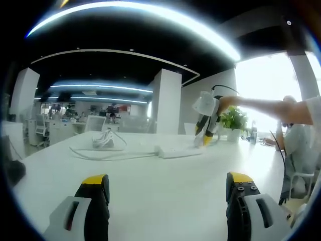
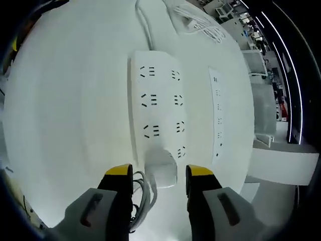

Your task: Straighten the power strip on the desk, plug the charger into it

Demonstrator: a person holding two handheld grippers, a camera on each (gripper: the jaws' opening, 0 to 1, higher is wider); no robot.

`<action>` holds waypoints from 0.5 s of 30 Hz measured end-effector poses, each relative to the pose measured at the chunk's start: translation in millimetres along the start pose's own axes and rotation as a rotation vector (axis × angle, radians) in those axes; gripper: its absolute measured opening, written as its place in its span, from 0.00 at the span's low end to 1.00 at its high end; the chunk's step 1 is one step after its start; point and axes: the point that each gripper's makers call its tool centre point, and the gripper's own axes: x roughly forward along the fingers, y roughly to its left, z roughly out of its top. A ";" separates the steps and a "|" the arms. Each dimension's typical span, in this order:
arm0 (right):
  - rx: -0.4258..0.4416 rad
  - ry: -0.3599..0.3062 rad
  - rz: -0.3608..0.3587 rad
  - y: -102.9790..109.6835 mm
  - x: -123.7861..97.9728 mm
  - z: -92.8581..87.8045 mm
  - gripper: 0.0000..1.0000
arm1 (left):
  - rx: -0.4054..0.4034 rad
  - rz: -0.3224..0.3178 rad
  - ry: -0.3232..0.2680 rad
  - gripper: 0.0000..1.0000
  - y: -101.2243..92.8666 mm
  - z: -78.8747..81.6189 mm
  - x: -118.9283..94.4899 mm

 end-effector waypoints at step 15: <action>-0.049 0.031 0.032 -0.1 2.6 -1.4 0.25 | 0.008 -0.007 0.008 0.99 -5.7 0.3 2.6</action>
